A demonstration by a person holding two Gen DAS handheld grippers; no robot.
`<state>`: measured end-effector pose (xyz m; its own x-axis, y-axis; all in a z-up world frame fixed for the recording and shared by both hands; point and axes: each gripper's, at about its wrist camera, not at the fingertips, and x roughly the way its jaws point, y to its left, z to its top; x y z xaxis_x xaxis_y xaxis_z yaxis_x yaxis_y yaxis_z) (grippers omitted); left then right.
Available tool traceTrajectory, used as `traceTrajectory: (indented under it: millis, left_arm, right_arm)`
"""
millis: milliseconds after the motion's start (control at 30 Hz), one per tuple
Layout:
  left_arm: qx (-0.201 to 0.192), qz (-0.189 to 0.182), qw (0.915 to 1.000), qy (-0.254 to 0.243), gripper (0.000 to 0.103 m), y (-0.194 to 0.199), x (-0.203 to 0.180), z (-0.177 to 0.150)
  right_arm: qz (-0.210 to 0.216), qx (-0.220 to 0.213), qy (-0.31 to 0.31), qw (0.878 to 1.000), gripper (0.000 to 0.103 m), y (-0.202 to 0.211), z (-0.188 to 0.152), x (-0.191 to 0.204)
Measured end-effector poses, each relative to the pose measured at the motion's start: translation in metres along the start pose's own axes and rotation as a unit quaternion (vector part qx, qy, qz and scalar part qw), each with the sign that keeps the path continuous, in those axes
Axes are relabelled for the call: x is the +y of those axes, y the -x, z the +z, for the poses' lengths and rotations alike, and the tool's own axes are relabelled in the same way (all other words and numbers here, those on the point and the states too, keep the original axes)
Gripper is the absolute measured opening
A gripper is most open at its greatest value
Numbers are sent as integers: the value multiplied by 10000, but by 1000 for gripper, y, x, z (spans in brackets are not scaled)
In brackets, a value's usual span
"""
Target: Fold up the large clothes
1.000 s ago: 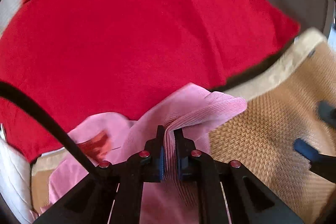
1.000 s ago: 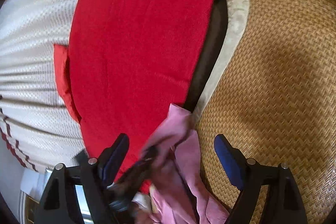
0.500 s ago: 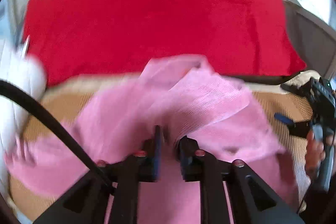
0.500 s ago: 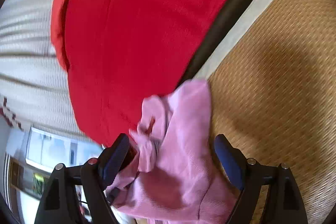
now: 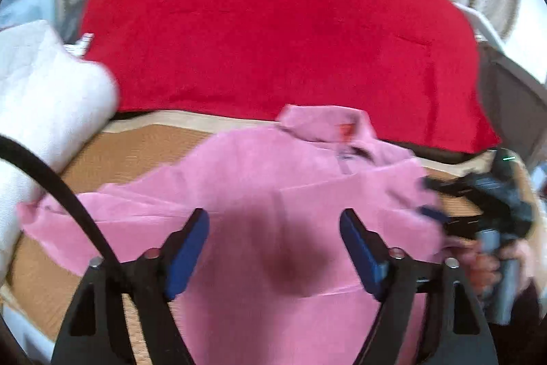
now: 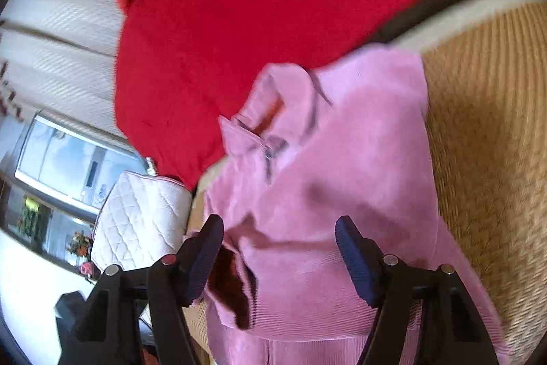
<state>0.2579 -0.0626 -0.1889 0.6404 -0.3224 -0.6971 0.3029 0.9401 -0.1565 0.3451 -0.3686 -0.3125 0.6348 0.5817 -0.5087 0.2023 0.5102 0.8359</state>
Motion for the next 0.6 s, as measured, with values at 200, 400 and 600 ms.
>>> traceTrajectory:
  millis: [200, 400, 600]
  left_arm:
    - [576, -300, 9975, -275, 89, -29, -44, -6]
    - [898, 50, 9958, -185, 89, -84, -70, -13]
    - [980, 514, 9935, -258, 84, -97, -51, -12]
  right_arm:
    - [156, 91, -415, 9990, 71, -4, -2, -13]
    - [3, 148, -660, 9977, 70, -1, 2, -27]
    - [-106, 207, -460, 9987, 71, 3, 4, -28]
